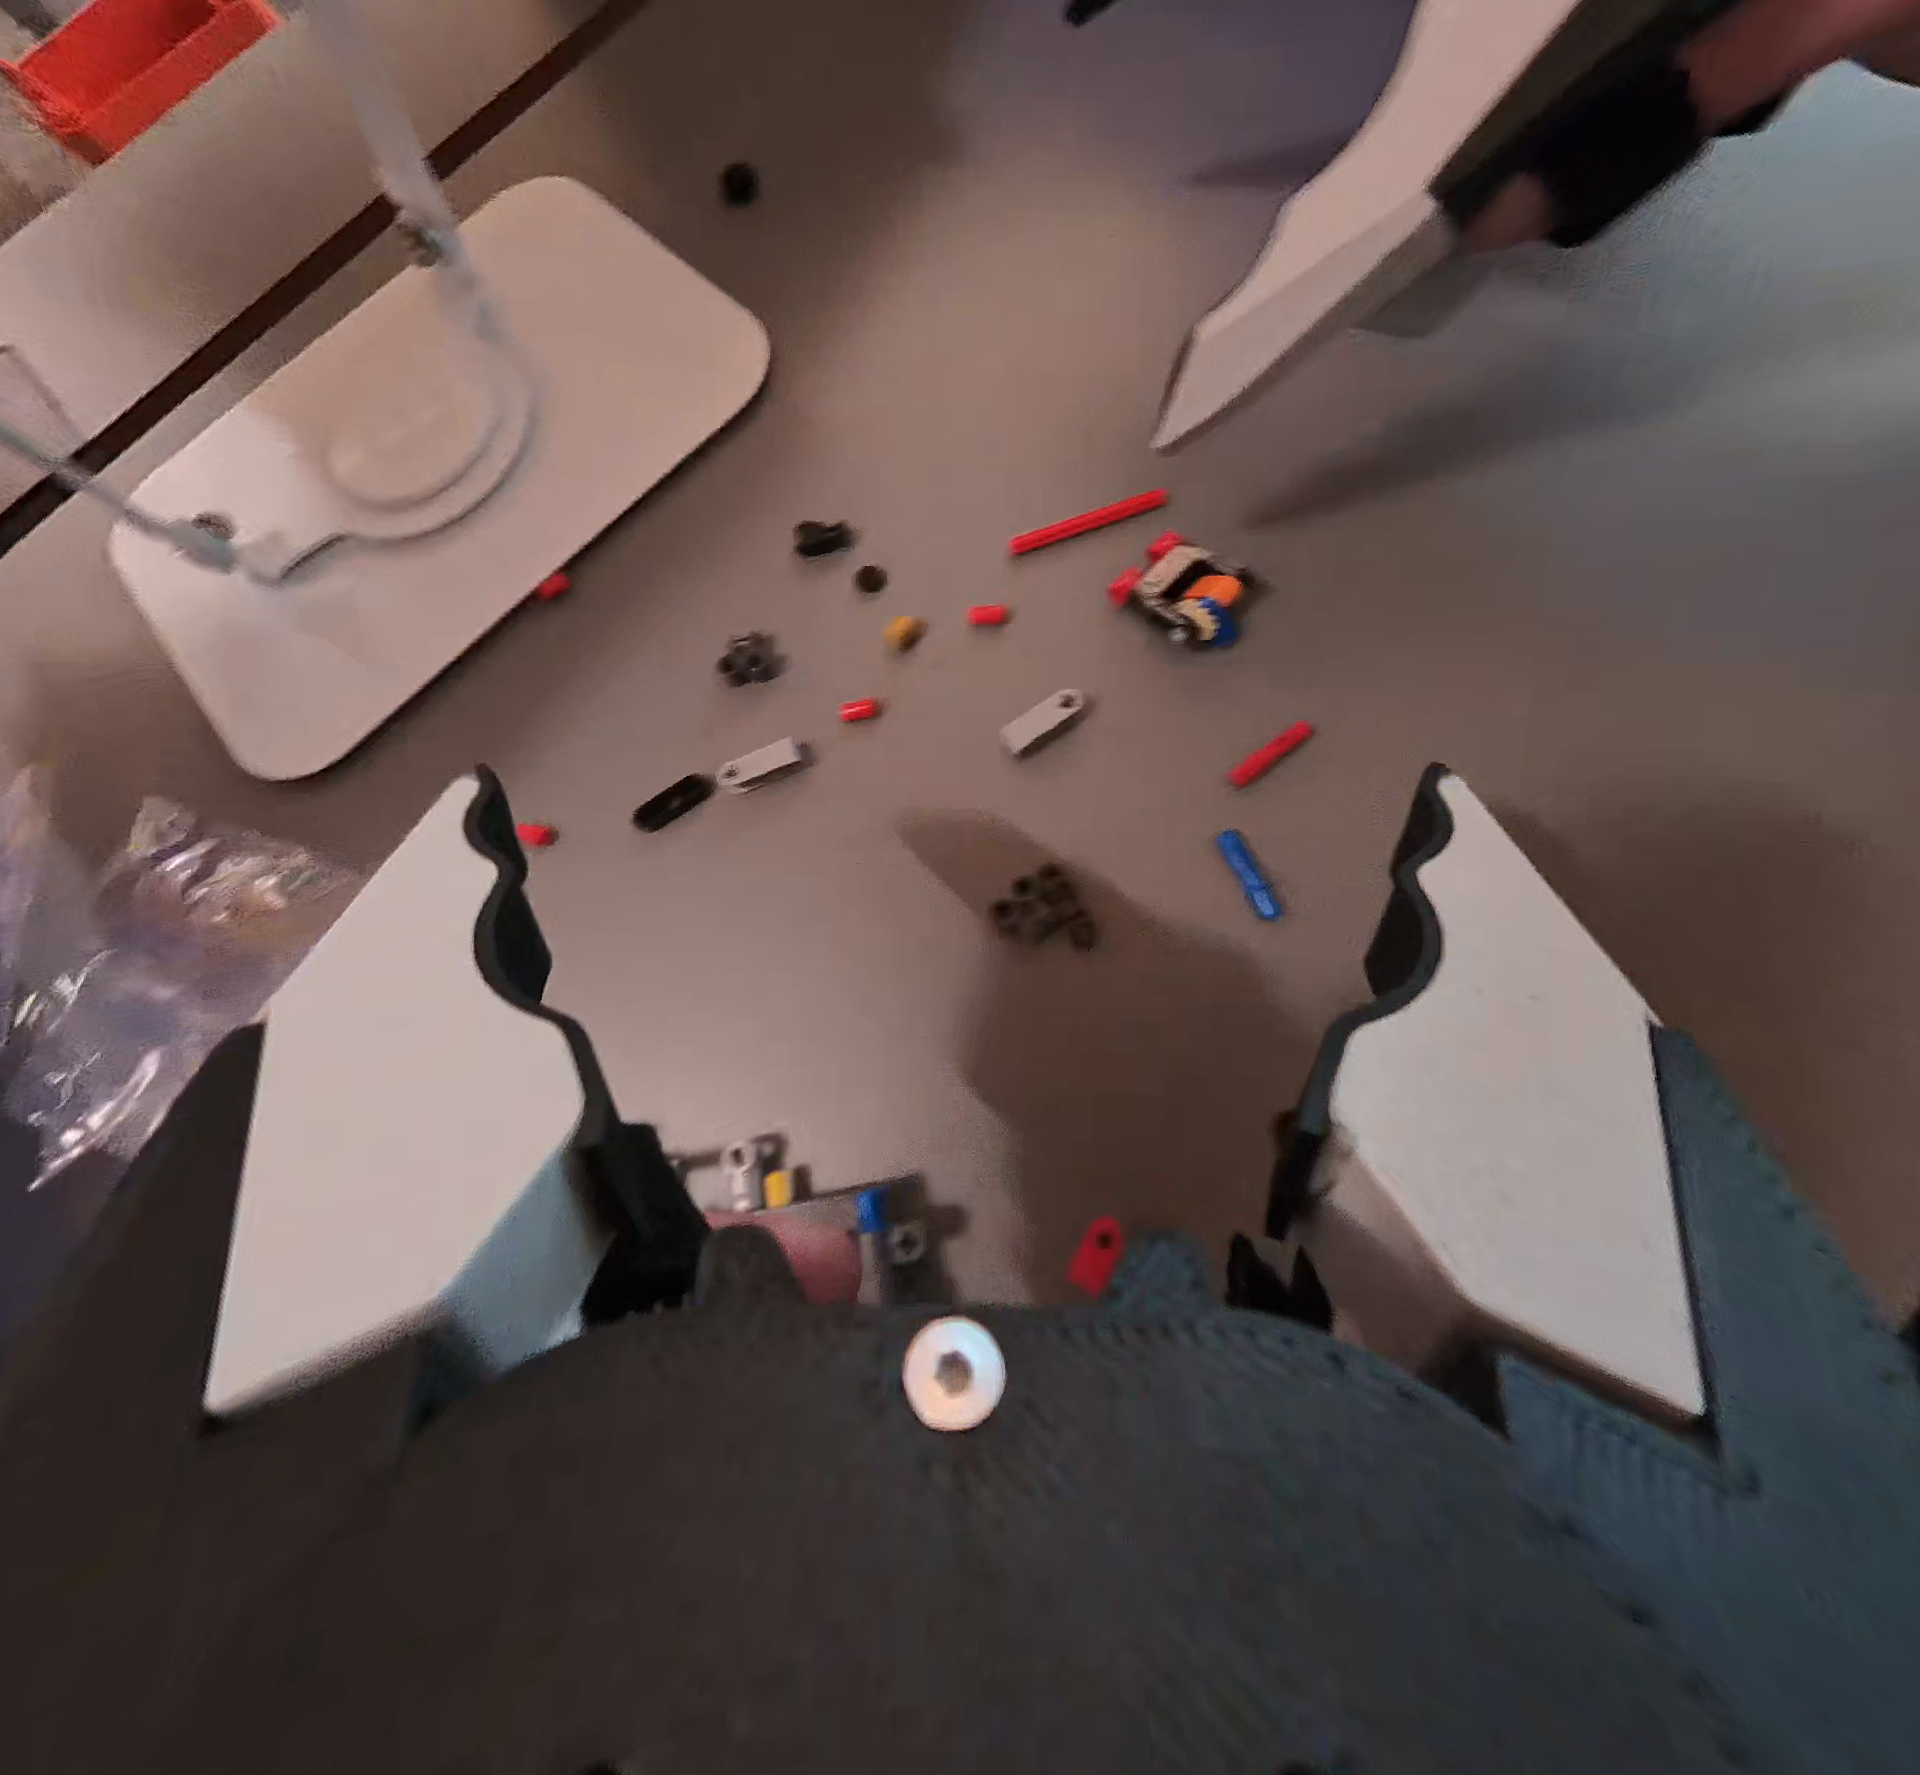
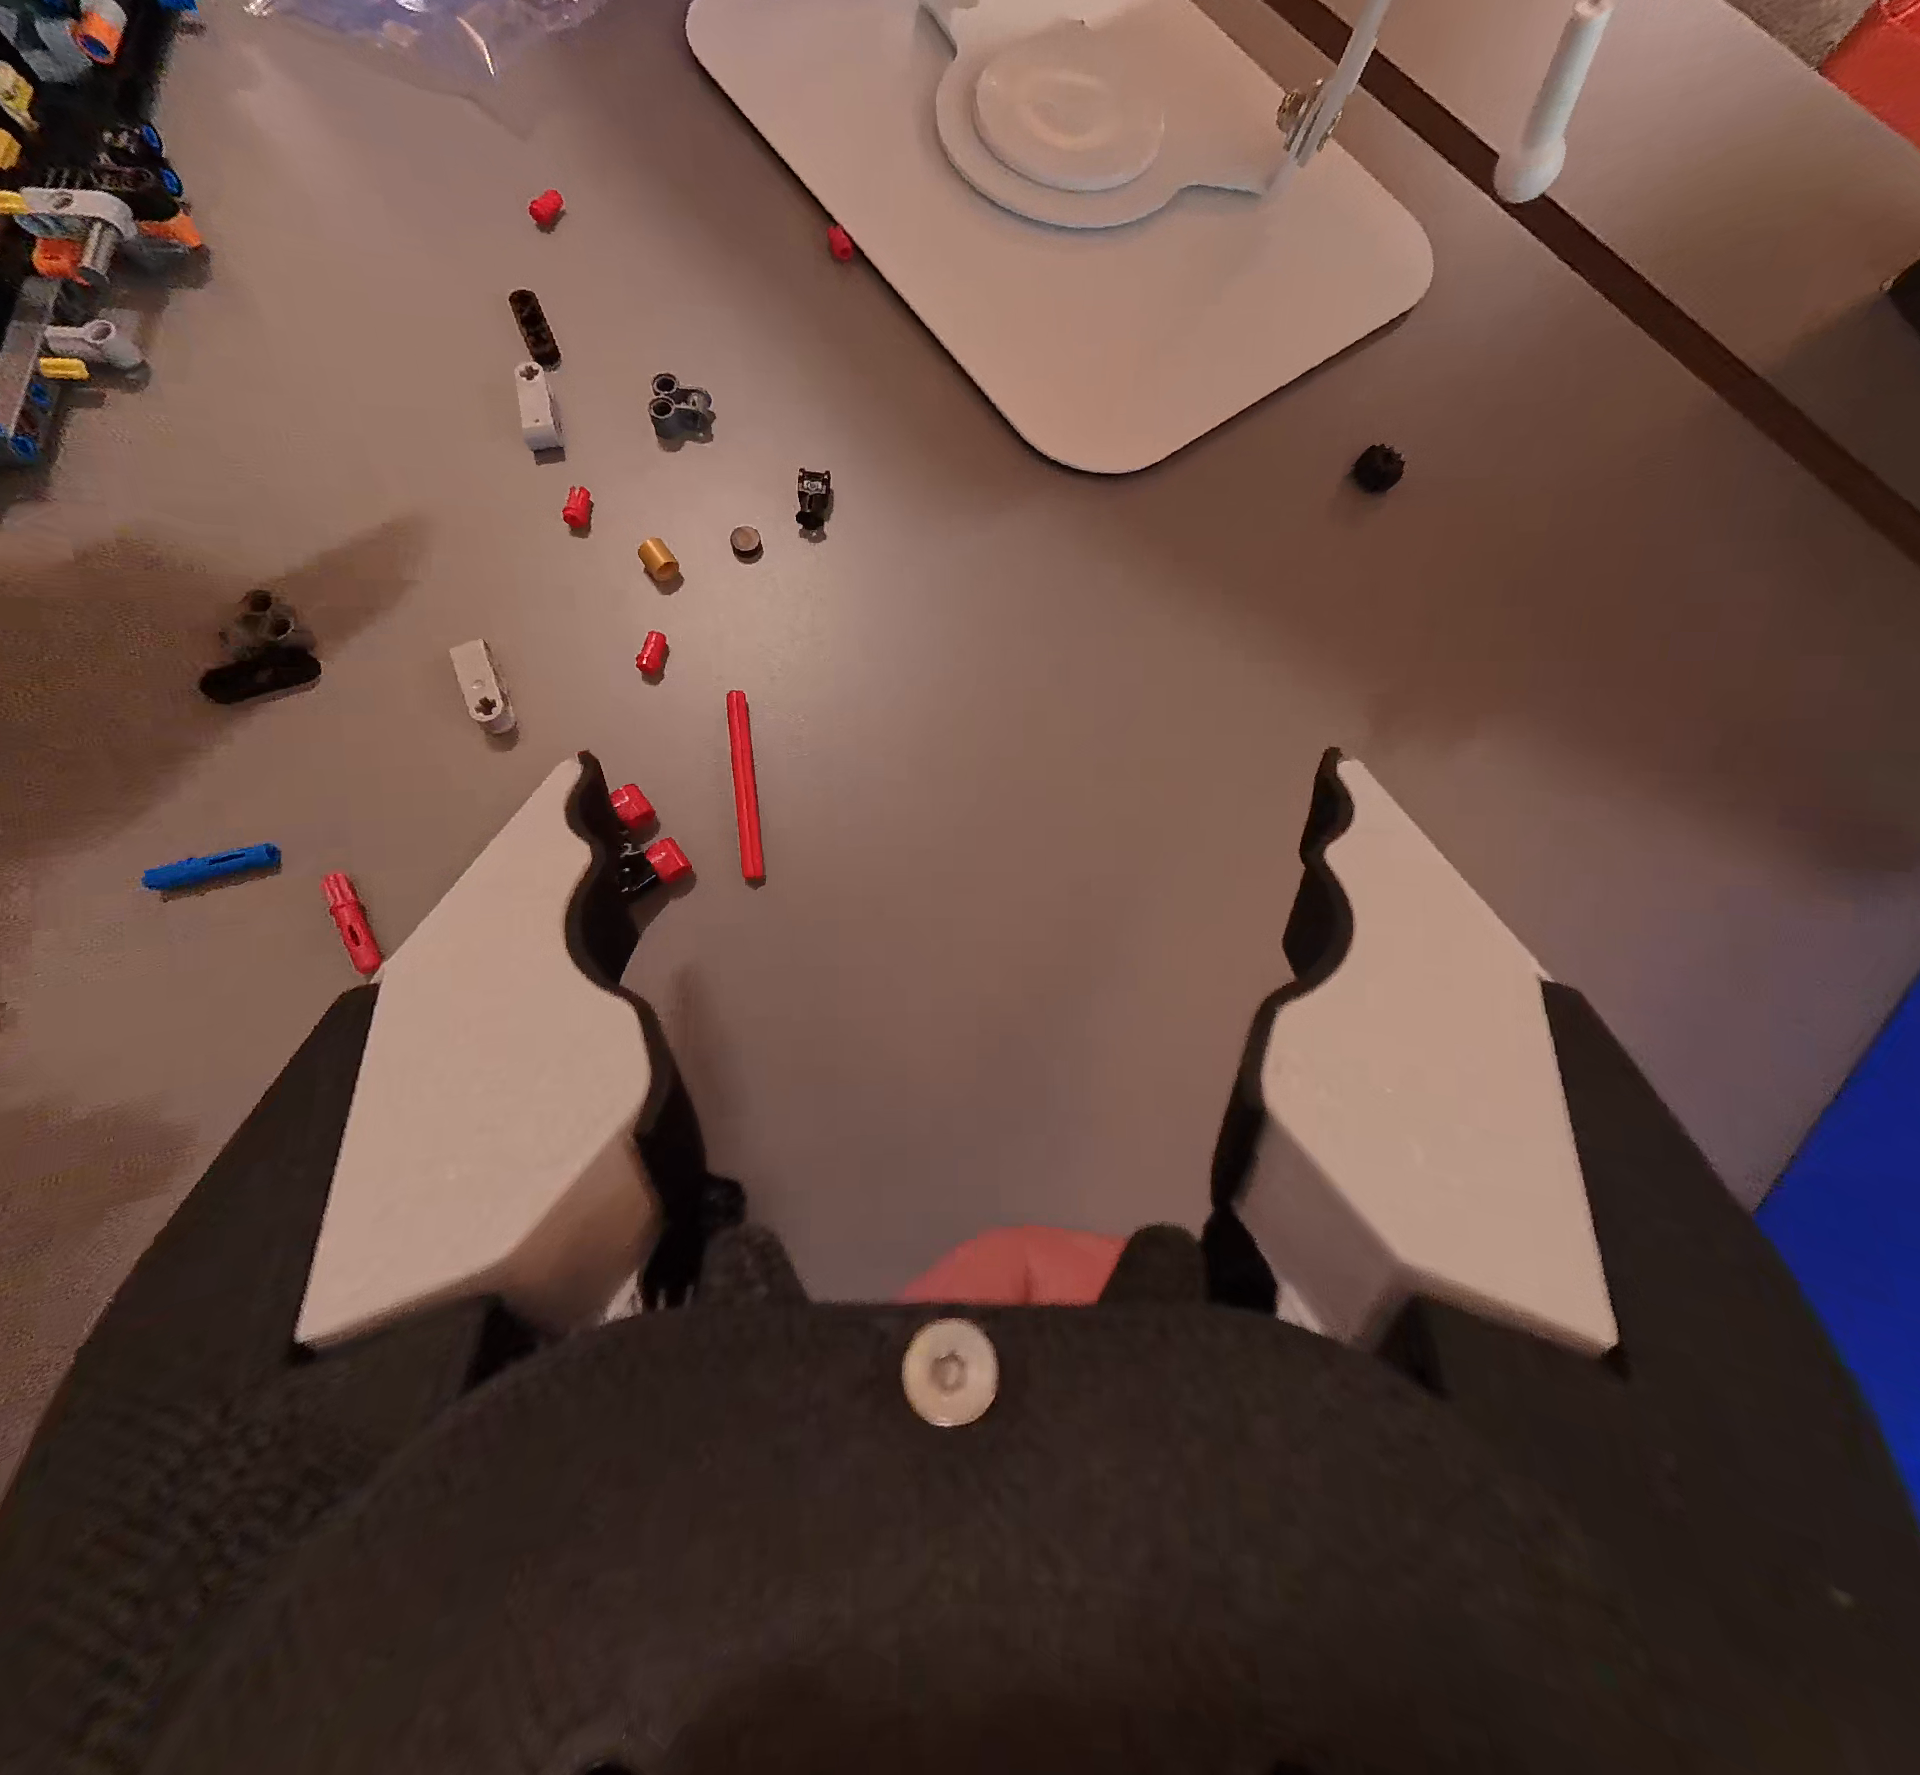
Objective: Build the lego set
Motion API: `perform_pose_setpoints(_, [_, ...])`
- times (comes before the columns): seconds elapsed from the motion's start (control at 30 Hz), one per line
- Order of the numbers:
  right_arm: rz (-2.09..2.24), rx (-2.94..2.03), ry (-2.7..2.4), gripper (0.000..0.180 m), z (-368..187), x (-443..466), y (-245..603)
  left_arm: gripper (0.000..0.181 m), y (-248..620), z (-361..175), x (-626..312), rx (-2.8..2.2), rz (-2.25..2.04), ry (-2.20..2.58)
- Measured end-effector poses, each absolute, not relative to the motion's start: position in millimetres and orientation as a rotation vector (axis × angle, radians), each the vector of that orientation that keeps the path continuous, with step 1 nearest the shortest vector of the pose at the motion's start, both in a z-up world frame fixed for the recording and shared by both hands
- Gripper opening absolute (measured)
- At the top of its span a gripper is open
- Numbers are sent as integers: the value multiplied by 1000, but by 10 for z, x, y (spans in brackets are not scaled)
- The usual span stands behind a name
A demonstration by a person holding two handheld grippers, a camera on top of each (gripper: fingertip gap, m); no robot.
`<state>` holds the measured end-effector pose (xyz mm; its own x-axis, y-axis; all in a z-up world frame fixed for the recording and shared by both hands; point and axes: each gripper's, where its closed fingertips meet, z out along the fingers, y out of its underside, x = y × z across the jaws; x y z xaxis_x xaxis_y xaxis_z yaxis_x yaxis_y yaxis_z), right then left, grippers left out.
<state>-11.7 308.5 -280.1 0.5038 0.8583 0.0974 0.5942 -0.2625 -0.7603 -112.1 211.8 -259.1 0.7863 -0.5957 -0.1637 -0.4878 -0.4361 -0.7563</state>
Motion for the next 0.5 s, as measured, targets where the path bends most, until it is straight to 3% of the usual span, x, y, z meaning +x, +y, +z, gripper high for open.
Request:
perform_pose_setpoints(0.13, [432,-1975,-1197,127,-2801,-109,3075,147,2111,-2562,-1018,-2087,-151,810])
perform_pose_setpoints(0.23, [432,-1966,-1199,127,-2769,-114,3067,150,2132,-2470,-1216,-2106,-233,723])
perform_pose_setpoints(0.5, [440,-1965,-1198,128,-2726,-111,3012,155,2006,-1959,-2610,-2088,-67,425])
